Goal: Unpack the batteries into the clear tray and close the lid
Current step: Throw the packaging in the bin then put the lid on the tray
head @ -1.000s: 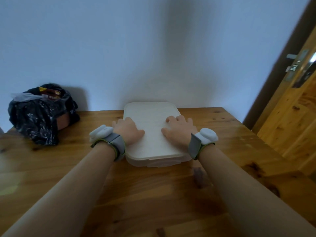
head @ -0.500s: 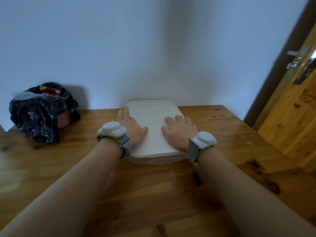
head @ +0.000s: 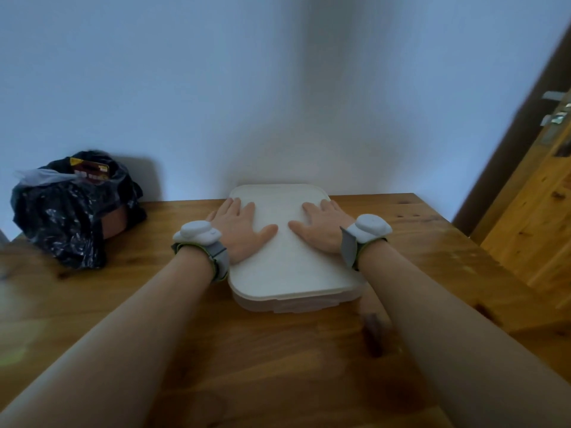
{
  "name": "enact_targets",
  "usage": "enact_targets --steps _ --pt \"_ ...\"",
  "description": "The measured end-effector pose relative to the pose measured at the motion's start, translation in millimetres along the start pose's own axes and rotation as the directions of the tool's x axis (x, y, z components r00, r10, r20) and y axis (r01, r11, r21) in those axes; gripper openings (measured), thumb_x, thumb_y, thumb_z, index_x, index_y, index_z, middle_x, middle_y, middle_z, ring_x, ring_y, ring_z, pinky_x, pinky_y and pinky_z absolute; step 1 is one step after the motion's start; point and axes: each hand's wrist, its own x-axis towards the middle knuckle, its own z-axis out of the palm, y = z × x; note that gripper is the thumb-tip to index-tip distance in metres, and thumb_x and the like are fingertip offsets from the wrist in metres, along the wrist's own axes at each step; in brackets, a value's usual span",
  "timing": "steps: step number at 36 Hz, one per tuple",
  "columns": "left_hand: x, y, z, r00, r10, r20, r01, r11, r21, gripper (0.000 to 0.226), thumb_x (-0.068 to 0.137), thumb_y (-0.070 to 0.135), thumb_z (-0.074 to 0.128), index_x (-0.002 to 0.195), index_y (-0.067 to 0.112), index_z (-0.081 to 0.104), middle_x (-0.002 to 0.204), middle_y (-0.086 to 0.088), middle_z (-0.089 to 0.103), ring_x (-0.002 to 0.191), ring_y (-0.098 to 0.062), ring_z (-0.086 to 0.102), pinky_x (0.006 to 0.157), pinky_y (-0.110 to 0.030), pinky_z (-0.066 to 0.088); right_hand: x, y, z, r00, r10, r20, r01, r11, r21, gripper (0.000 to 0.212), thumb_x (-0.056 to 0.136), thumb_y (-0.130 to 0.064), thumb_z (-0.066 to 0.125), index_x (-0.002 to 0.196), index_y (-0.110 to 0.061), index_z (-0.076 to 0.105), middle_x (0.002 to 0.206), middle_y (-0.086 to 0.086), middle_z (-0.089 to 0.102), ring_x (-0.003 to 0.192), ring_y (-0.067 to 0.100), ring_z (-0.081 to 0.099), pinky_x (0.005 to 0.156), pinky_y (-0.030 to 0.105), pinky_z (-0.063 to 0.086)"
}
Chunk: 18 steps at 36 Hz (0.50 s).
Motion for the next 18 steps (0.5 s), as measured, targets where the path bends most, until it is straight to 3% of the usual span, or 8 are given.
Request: enact_targets --steps 9,11,14,18 --pt "4.2 -1.4 2.7 0.999 -0.003 0.041 0.004 1.0 -0.014 0.09 0.088 0.079 0.022 0.158 0.024 0.008 0.167 -0.007 0.002 0.154 -0.022 -0.002 0.124 -0.044 0.007 25.8 -19.4 -4.7 1.0 0.005 0.019 -0.003 0.996 -0.084 0.075 0.099 -0.068 0.04 0.158 -0.022 0.03 0.162 0.014 0.035 0.147 0.041 0.035 0.117 0.05 0.032" --pt "3.7 -1.2 3.1 0.999 0.005 0.033 -0.004 1.0 -0.016 0.091 0.087 0.08 0.02 0.158 0.024 0.009 0.167 -0.007 0.003 0.154 -0.022 -0.002 0.123 -0.045 0.008 37.6 -27.3 0.3 0.998 -0.059 0.007 0.059 0.997 -0.05 0.071 0.099 -0.065 0.038 0.158 -0.027 0.03 0.164 0.011 0.032 0.149 0.039 0.031 0.119 0.052 0.029" --pt "3.9 -2.1 3.6 1.0 -0.006 0.021 0.006 1.0 -0.03 0.091 0.087 0.081 0.021 0.158 0.026 0.01 0.167 -0.006 0.004 0.154 -0.022 -0.001 0.123 -0.045 0.008 56.4 -38.7 11.6 0.987 -0.16 0.009 0.16 0.987 -0.023 0.068 0.102 -0.06 0.03 0.163 -0.034 0.02 0.175 0.005 0.014 0.159 0.035 0.014 0.127 0.054 0.014" --pt "3.4 -0.8 4.6 1.0 -0.001 -0.004 0.001 1.0 -0.013 0.09 0.086 0.081 0.024 0.157 0.027 0.012 0.167 -0.005 0.006 0.153 -0.021 0.0 0.123 -0.045 0.01 77.4 -43.1 14.8 0.985 -0.173 -0.001 0.173 0.985 -0.016 0.071 0.105 -0.059 0.028 0.167 -0.028 0.012 0.177 0.003 0.004 0.163 0.029 0.006 0.13 0.052 0.004"
